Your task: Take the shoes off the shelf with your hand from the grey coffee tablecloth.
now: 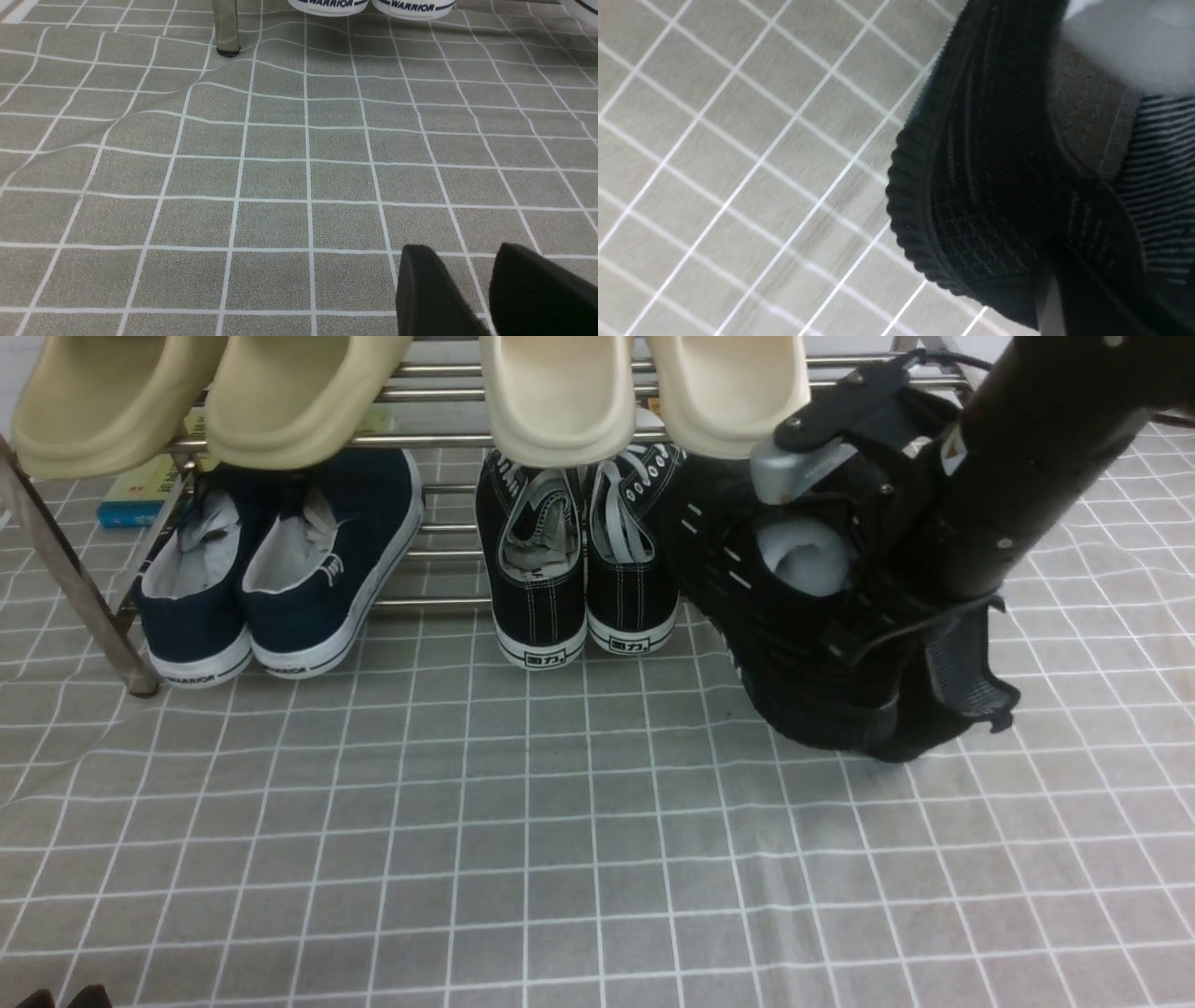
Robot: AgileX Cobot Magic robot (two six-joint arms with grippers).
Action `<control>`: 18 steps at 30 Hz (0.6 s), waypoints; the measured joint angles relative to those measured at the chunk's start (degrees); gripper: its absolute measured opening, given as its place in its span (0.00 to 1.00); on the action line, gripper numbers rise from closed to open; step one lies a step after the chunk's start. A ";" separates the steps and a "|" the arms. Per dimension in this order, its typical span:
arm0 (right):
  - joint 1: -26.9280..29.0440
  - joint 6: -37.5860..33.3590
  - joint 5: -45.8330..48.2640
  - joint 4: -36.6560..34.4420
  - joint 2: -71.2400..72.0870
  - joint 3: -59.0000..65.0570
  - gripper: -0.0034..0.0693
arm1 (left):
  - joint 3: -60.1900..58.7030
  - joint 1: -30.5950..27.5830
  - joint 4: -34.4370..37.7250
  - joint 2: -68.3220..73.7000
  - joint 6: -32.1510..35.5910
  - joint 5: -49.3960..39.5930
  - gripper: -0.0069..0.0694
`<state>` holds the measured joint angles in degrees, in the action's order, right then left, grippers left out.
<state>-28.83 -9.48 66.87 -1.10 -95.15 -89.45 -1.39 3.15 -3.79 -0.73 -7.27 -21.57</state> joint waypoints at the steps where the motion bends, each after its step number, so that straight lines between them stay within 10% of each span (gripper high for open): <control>1: 0.00 0.67 1.52 -0.30 0.61 0.00 0.08 | 0.00 0.00 0.00 0.00 0.00 0.00 0.41; 18: -0.61 2.66 4.46 -13.02 1.50 0.00 0.08 | 0.00 0.00 -0.02 0.00 0.00 0.00 0.41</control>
<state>-29.44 -6.82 71.33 -14.12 -93.65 -89.45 -1.39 3.15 -3.81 -0.73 -7.27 -21.57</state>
